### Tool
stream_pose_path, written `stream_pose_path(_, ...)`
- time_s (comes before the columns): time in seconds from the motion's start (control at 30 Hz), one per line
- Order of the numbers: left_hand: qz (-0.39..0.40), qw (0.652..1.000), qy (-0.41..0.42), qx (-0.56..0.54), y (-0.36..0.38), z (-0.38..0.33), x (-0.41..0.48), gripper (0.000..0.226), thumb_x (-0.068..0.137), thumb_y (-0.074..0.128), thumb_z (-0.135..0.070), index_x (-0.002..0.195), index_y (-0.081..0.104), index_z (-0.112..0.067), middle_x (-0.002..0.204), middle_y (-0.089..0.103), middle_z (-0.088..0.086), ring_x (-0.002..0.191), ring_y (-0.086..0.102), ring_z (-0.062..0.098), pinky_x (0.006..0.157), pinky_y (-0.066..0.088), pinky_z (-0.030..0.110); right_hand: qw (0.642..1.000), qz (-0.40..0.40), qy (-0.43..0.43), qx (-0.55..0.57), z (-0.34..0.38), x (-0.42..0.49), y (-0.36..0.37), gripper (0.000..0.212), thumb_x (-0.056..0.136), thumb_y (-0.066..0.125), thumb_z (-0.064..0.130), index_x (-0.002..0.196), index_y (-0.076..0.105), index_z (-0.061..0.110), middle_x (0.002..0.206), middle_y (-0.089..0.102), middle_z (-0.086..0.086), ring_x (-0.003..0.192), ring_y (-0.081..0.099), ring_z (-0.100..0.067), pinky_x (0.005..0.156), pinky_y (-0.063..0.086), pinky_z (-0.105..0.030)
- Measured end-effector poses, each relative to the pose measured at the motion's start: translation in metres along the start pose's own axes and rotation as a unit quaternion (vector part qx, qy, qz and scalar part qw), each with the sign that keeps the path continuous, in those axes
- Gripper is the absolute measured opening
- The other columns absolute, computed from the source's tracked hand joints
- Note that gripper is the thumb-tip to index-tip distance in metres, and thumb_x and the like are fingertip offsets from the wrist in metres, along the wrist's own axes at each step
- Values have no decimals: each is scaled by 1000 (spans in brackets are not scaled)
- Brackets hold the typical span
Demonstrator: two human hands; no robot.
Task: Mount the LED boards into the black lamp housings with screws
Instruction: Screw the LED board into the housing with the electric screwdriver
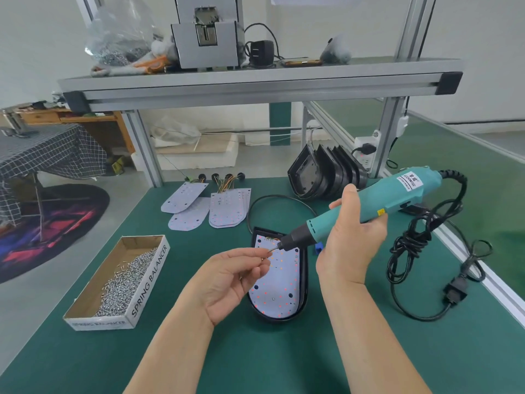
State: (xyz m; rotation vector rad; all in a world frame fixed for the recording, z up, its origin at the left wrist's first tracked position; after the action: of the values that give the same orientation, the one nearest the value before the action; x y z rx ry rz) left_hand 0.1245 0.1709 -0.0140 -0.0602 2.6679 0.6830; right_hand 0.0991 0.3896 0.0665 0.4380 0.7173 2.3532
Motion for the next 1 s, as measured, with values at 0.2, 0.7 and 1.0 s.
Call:
stream_pose_path(0.2, 1, 1000, -5, 4, 5, 2, 0, 26, 88, 56, 15, 81, 79, 6, 78, 72, 19, 61, 71, 16, 54, 55, 15, 1000, -1, -4, -11, 1, -1, -2, 16, 88, 67, 25, 88, 54, 16, 62, 61, 10, 61, 56, -10, 65, 48, -32)
stream_pose_path(0.7, 24, 993, 60, 100, 12, -8, -3, 29, 87, 59, 16, 80, 81, -1, 82, 74, 19, 68, 73, 17, 61, 56, 17, 1000, 0, -4, -30, -6, 1, -6, 18, 83, 68, 32, 85, 54, 21, 62, 62, 9, 59, 56, -10, 59, 48, -26)
stream_pose_path(1.0, 42, 991, 85, 95, 15, -10, 0, 29, 86, 62, 17, 96, 79, -4, 81, 72, 18, 72, 72, 24, 63, 58, 19, 1000, -16, 17, -21, -13, 7, -11, 21, 84, 68, 32, 87, 52, 19, 60, 60, 9, 59, 55, -10, 63, 47, -33)
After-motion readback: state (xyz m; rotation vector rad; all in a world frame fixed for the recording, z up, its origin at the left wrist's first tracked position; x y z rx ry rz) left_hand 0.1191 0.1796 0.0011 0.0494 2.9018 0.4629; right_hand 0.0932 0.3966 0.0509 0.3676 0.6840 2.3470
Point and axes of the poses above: each hand's wrist, its own x-axis towards the middle knuckle, its own y-axis out of the palm, z = x × y, the point moved 9 cm from there along x, towards the middle knuckle
